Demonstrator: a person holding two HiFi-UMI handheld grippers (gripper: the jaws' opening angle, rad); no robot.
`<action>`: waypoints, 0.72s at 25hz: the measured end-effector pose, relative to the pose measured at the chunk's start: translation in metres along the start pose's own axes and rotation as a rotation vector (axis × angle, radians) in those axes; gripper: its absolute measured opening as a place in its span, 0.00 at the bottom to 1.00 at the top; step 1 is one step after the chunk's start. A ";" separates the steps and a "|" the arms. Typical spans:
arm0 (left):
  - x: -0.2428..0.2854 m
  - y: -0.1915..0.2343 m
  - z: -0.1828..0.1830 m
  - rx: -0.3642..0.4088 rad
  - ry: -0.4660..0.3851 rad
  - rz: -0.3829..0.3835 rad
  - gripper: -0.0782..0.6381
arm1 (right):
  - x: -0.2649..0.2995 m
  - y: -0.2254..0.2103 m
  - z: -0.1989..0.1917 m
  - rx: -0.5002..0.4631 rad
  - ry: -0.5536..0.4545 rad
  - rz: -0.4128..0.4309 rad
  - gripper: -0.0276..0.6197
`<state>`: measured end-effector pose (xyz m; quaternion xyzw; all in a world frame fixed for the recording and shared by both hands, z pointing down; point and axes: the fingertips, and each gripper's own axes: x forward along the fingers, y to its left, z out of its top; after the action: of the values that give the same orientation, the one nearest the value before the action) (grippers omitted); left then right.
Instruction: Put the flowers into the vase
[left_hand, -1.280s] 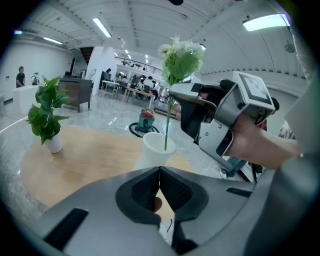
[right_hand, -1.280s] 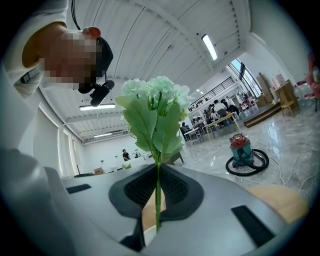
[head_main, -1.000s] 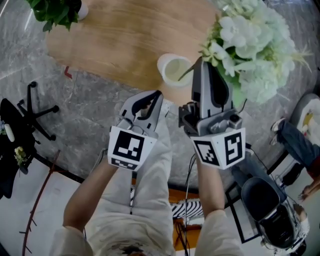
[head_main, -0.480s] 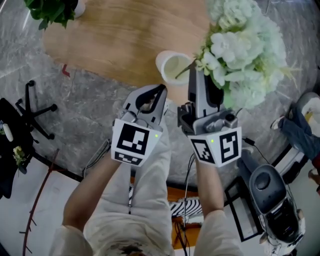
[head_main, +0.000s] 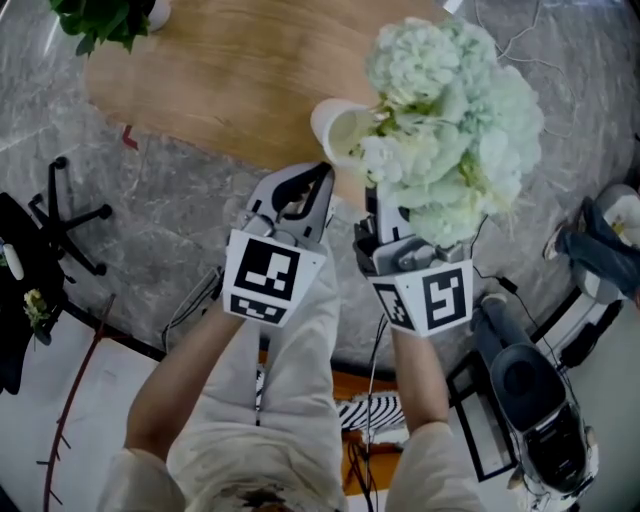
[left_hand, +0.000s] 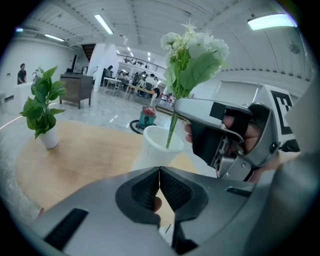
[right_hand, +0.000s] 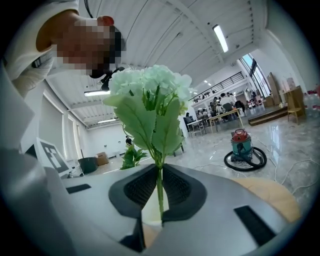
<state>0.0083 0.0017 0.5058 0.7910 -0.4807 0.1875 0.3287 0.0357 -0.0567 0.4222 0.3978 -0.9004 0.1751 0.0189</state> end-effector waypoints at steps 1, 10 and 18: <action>-0.001 -0.001 0.000 0.000 -0.001 0.000 0.12 | -0.003 0.001 -0.002 -0.008 0.010 -0.002 0.08; -0.003 -0.001 -0.002 -0.011 0.004 -0.005 0.12 | -0.006 0.006 -0.023 -0.118 0.093 0.001 0.08; -0.020 0.001 -0.013 -0.013 0.003 -0.012 0.12 | -0.009 0.030 -0.028 -0.160 0.100 0.002 0.11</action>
<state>-0.0016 0.0231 0.5037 0.7915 -0.4766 0.1838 0.3356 0.0172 -0.0225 0.4382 0.3851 -0.9098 0.1223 0.0953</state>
